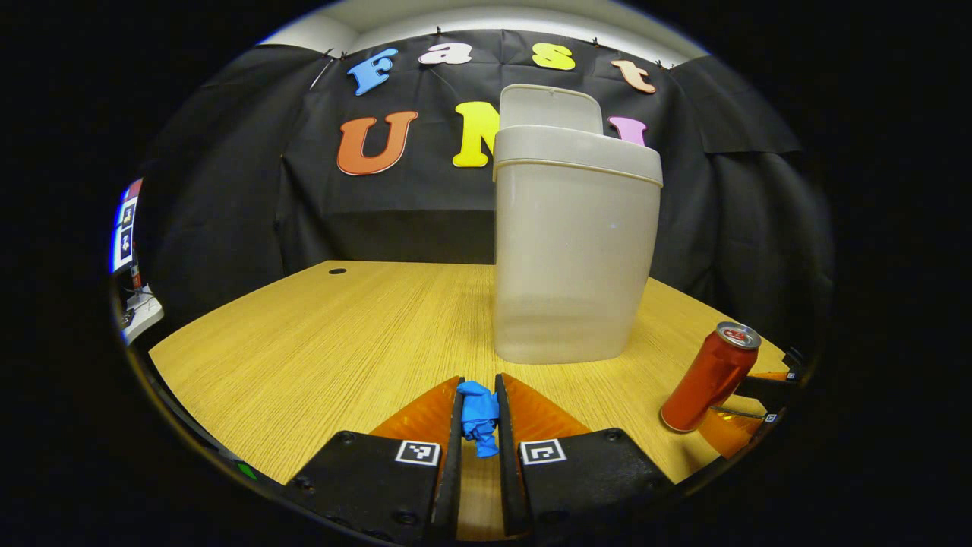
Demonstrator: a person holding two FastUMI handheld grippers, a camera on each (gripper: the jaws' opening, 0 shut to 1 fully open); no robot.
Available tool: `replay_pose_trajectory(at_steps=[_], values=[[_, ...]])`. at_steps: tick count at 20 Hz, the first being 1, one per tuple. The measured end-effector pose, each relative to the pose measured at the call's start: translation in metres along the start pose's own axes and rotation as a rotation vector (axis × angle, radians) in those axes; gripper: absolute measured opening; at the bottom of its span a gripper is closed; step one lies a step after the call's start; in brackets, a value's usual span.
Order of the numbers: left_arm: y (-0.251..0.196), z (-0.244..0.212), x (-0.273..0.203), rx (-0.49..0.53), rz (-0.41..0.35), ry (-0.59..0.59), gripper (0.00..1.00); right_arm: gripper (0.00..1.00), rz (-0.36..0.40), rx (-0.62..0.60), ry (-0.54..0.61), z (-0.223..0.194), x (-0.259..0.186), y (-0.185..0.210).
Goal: Press the lid of the desktop garbage bin to open it, pick up the crumpled paper on the desktop and throw it into the bin, then pick up the pop can on the desktop and drop it into the bin, and finally close the garbage bin lid.
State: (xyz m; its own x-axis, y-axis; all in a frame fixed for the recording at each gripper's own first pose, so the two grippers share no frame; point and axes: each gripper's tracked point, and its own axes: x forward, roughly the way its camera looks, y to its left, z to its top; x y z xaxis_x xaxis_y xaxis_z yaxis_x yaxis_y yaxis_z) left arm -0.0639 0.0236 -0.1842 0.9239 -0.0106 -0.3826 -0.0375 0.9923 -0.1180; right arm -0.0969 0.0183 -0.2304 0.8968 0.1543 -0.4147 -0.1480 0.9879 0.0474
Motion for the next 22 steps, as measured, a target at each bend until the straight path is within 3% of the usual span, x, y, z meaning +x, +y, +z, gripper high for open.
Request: replay_pose_trajectory(at_steps=[13, 18, 22], values=[[0.016, 0.042, 0.019, 0.002, 0.019, -0.086, 0.24, 0.96, -0.001, -0.002, 0.053, 0.001, 0.033, 0.004], [0.017, 0.074, 0.017, -0.006, 0.02, -0.153, 0.24, 0.83, 0.005, 0.012, 0.046, 0.006, 0.035, 0.002], [0.011, 0.097, 0.02, -0.001, 0.011, -0.195, 0.24, 0.81, 0.007, 0.019, 0.006, 0.021, 0.028, -0.002]])
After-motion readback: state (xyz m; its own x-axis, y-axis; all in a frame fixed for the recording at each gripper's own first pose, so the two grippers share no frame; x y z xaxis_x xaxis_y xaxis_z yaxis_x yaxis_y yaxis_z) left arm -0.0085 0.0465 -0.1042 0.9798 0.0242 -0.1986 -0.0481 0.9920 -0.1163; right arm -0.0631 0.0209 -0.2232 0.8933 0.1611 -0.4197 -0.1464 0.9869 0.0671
